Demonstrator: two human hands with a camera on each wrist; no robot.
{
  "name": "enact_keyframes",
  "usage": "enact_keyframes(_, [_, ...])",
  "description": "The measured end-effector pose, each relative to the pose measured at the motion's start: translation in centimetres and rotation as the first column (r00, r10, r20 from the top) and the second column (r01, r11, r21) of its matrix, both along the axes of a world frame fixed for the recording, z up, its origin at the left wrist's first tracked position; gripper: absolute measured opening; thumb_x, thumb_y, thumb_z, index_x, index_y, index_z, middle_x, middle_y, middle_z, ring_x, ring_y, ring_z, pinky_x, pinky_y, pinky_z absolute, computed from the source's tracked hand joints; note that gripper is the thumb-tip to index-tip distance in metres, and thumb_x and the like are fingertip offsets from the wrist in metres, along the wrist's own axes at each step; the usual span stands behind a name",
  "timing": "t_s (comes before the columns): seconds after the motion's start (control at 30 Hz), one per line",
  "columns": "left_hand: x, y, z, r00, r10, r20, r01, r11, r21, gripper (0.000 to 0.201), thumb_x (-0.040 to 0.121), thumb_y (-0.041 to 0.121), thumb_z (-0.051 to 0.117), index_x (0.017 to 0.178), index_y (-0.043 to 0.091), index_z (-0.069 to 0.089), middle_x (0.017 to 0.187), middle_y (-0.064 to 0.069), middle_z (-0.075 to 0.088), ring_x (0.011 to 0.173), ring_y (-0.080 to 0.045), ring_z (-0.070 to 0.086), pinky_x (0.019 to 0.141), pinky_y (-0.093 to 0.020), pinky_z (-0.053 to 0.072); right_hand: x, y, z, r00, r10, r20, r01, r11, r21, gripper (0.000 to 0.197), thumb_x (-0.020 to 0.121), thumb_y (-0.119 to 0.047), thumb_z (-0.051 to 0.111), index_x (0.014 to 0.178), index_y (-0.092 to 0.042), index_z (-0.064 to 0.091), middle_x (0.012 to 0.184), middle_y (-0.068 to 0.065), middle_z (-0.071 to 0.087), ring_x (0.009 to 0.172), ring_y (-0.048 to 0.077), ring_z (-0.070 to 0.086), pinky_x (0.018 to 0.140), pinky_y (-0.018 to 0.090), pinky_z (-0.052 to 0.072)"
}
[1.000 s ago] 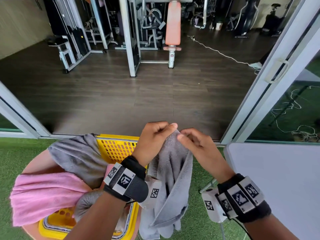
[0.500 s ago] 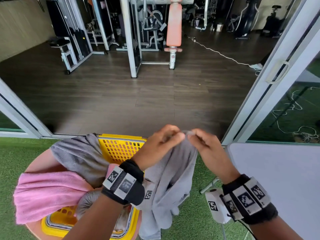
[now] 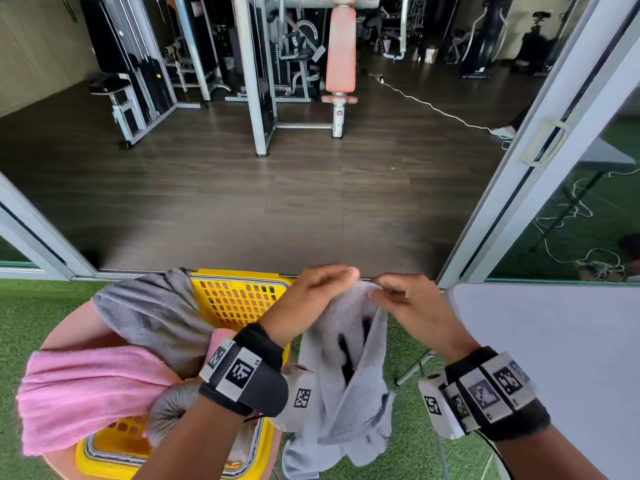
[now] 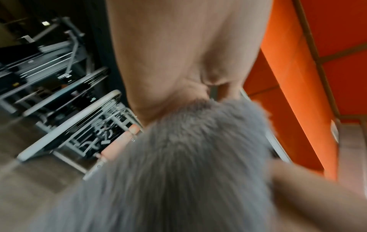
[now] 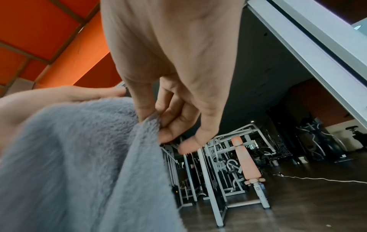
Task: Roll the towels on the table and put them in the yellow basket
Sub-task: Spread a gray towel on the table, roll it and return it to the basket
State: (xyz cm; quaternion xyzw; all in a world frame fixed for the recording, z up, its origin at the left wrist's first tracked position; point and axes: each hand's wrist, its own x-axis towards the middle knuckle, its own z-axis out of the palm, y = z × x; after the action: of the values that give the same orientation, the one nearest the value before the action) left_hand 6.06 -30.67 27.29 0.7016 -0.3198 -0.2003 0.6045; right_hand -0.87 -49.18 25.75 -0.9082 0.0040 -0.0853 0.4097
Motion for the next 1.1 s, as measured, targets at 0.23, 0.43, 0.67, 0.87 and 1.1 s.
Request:
enact_keyframes(0.23, [0.5, 0.1, 0.4, 0.998, 0.025, -0.056, -0.033, 0.989, -0.143, 0.039, 0.097, 0.022, 0.056, 0.067, 0.005, 0.036, 0.072, -0.014, 0.021, 0.071, -0.023, 0.023, 0.066, -0.038, 0.022, 0.1, 0.4, 0.3, 0.998, -0.006, 0.057, 0.006, 1.000, 0.007, 0.021, 0.092, -0.023, 0.066, 0.075, -0.010, 0.065, 0.062, -0.002, 0.059, 0.057, 0.000, 0.048, 0.060, 0.023, 0.039])
enact_keyframes(0.43, [0.7, -0.3, -0.4, 0.997, -0.061, 0.043, 0.058, 0.996, 0.061, 0.037, 0.096, 0.041, 0.053, 0.087, 0.005, 0.055, 0.080, -0.004, 0.043, 0.078, -0.013, 0.039, 0.070, -0.035, 0.032, 0.5, 0.8, 2.0, 0.988, -0.023, 0.154, -0.004, 0.985, 0.171, 0.012, 0.092, -0.010, 0.064, 0.092, -0.016, 0.075, 0.084, -0.016, 0.072, 0.082, 0.000, 0.067, 0.076, 0.015, 0.049])
enact_keyframes(0.67, [0.7, 0.0, 1.1, 0.992, 0.121, 0.035, -0.116, 0.985, -0.126, 0.038, 0.098, 0.022, 0.053, 0.065, 0.007, 0.042, 0.068, -0.007, 0.029, 0.065, -0.019, 0.028, 0.061, -0.035, 0.028, 0.9, 0.7, 0.2, 0.997, -0.046, 0.060, 0.044, 0.999, 0.028, 0.024, 0.091, -0.022, 0.066, 0.068, -0.021, 0.061, 0.056, -0.013, 0.047, 0.052, 0.001, 0.040, 0.054, 0.017, 0.030])
enact_keyframes(0.87, [0.4, 0.1, -0.1, 0.994, -0.093, 0.058, 0.087, 0.991, 0.099, 0.019, 0.095, 0.027, 0.060, 0.078, 0.018, 0.058, 0.073, 0.012, 0.044, 0.069, -0.005, 0.039, 0.064, -0.026, 0.034, 1.2, 0.1, 2.8, 0.984, -0.054, 0.171, 0.044, 0.997, 0.059, 0.013, 0.091, -0.015, 0.066, 0.096, -0.020, 0.077, 0.092, -0.016, 0.073, 0.085, -0.002, 0.066, 0.079, 0.012, 0.046])
enact_keyframes(1.1, [0.5, 0.3, -0.4, 0.996, 0.073, -0.042, -0.077, 0.989, -0.127, 0.032, 0.097, 0.021, 0.056, 0.074, -0.002, 0.053, 0.074, -0.006, 0.043, 0.076, -0.014, 0.041, 0.070, -0.039, 0.037, 1.5, 0.0, -0.8, 0.999, -0.031, 0.015, 0.032, 0.997, -0.065, 0.011, 0.091, -0.012, 0.066, 0.092, -0.019, 0.076, 0.079, -0.019, 0.070, 0.072, -0.004, 0.063, 0.067, 0.011, 0.041])
